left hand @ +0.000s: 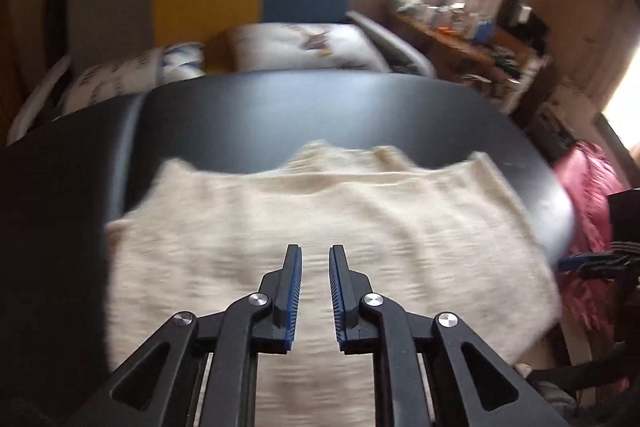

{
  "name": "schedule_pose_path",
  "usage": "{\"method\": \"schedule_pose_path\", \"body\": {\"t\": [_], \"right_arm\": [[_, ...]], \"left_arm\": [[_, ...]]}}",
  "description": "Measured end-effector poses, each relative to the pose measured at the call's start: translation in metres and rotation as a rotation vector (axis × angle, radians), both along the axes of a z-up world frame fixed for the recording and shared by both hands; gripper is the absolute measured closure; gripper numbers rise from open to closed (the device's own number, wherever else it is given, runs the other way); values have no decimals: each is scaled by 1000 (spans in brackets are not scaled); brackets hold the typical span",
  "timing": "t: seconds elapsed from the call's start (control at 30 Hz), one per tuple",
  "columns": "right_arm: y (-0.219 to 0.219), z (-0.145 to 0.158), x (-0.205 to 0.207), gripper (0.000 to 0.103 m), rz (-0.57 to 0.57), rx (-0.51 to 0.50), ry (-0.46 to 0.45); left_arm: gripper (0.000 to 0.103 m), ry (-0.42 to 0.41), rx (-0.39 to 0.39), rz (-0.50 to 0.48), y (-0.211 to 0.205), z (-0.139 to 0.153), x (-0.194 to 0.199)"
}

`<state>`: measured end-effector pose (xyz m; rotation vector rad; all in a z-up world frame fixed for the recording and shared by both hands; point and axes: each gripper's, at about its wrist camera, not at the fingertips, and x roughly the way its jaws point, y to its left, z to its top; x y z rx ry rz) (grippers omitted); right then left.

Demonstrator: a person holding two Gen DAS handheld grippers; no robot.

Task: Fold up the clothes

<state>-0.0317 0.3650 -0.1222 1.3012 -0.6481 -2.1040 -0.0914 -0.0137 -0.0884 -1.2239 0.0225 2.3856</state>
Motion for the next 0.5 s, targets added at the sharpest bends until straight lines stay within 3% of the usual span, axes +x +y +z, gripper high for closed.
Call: {"method": "schedule_pose_path", "body": {"t": [0.13, 0.23, 0.5], "right_arm": [[-1, -17, 14, 46, 35, -52, -18], [-1, -29, 24, 46, 62, -92, -32], [-10, -57, 45, 44, 171, -198, -68]], "left_arm": [[90, 15, 15, -225, 89, 2, 24], [90, 21, -18, -344, 140, -6, 39], [90, -14, -61, -431, 192, -27, 31]]}}
